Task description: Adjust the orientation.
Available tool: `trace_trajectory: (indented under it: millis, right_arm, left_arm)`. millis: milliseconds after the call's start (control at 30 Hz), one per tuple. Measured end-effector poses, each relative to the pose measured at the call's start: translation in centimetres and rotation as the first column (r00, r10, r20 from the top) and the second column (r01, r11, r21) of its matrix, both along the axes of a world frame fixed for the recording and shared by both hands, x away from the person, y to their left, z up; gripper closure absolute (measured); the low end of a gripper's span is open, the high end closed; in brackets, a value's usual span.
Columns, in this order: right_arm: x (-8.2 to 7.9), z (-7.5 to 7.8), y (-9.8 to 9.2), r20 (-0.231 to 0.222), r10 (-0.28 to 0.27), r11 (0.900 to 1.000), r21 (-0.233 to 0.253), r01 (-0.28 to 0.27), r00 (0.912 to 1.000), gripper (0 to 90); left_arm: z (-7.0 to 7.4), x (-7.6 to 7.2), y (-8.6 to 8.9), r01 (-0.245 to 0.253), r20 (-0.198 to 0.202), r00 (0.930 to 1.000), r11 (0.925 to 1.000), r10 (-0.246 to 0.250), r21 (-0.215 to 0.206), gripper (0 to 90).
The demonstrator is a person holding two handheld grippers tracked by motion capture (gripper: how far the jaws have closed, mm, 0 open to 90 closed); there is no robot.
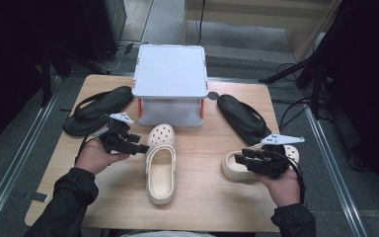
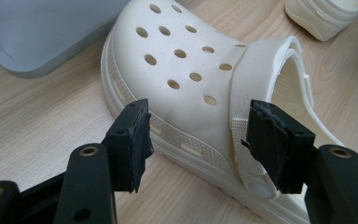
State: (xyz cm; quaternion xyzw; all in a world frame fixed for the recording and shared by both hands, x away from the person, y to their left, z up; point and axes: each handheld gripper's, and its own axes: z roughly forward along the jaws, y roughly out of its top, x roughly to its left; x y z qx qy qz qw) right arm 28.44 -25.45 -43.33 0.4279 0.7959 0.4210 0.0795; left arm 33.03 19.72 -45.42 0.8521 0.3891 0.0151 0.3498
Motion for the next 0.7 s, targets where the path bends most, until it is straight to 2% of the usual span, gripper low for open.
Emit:
trace_trajectory:
  millis: [67,200,233,433,567,600,667,700]
  right_arm:
    - [0.3,0.4,-1.0,-0.001,-0.031,0.999,-0.009,0.031,0.9995,58.1]
    - [0.5,0.7,-1.9,0.005,-0.054,0.998,-0.015,0.054,0.9985,57.4]
    - [0.6,1.0,-2.6,0.015,-0.081,0.997,-0.016,0.081,0.9966,57.3]
    - [1.3,1.5,-4.5,0.003,-0.144,0.989,-0.023,0.144,0.9896,56.8]
    - [1.7,1.3,-5.5,0.000,-0.186,0.982,-0.044,0.186,0.9826,55.8]
    - [2.0,1.1,-6.1,0.000,-0.215,0.975,-0.051,0.215,0.9765,55.4]
    - [2.2,0.9,-6.4,-0.004,-0.238,0.969,-0.066,0.237,0.9714,54.5]
    - [2.4,0.6,-6.5,-0.009,-0.256,0.963,-0.086,0.255,0.9665,54.3]
  left_arm:
    - [0.0,0.0,0.0,0.006,-0.002,1.0000,0.9999,-0.006,0.010,40.1]
    - [0.0,-0.1,-0.1,0.007,-0.007,0.9999,0.9999,-0.007,0.012,40.1]
    - [-0.1,-0.1,-0.1,0.008,-0.009,0.9999,0.9998,-0.008,0.016,40.4]
    - [0.0,-0.1,-0.1,0.004,-0.010,0.9999,0.9999,-0.004,0.013,40.6]
    - [0.0,-0.2,-0.1,0.004,-0.011,0.9999,0.9999,-0.003,0.013,40.7]
    - [-0.1,-0.1,-0.1,0.005,-0.014,0.9999,0.9998,-0.005,0.018,40.6]
    - [-0.1,-0.1,0.0,0.006,-0.017,0.9998,0.9997,-0.005,0.022,40.7]
    - [-0.1,-0.1,0.0,0.006,-0.017,0.9998,0.9997,-0.005,0.022,40.7]
